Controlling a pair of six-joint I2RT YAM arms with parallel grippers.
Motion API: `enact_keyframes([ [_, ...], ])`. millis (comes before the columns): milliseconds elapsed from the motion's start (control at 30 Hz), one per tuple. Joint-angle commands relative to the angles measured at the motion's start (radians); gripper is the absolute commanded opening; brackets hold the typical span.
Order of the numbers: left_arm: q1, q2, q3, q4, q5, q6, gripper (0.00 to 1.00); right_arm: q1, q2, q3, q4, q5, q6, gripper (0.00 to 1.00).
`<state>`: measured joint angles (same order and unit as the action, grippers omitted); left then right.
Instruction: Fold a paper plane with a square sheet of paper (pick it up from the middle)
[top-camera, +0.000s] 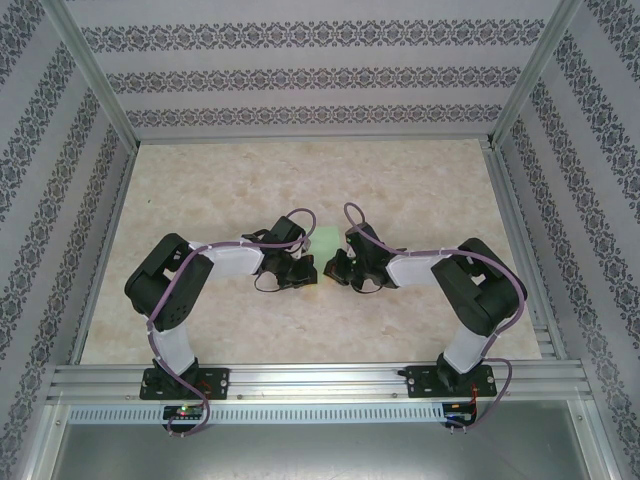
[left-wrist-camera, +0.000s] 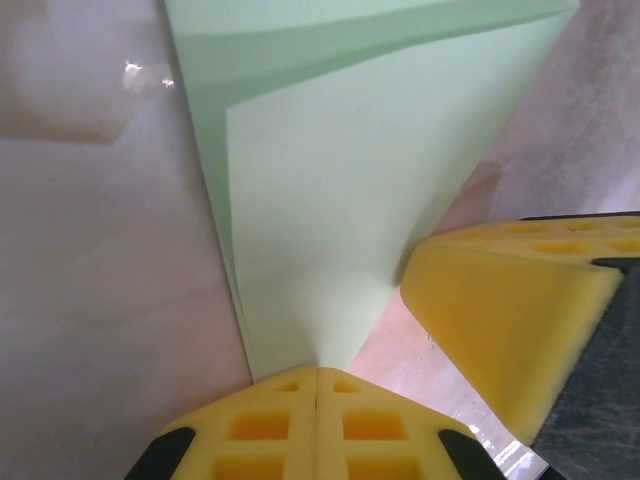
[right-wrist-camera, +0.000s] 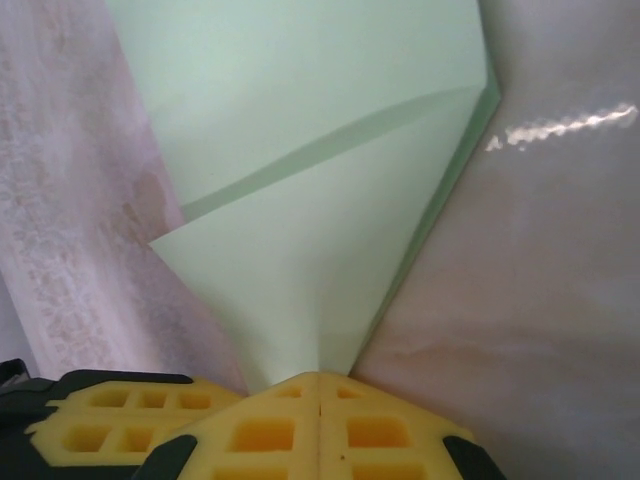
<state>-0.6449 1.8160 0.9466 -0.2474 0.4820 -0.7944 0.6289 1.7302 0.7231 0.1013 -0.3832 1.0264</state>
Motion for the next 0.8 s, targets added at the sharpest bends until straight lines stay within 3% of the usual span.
enact_keyframes([
  [0,-0.015,0.008,-0.033,-0.037,-0.07,0.009,0.0,0.016,0.036,0.034,-0.019,-0.024,-0.029,0.04],
  [367,-0.015,0.008,-0.028,-0.078,-0.086,0.015,0.0,0.015,-0.034,0.063,-0.03,-0.006,-0.072,0.04],
  [767,-0.015,0.01,-0.028,-0.104,-0.095,0.014,0.0,-0.003,0.108,0.092,-0.043,-0.023,-0.054,0.04],
])
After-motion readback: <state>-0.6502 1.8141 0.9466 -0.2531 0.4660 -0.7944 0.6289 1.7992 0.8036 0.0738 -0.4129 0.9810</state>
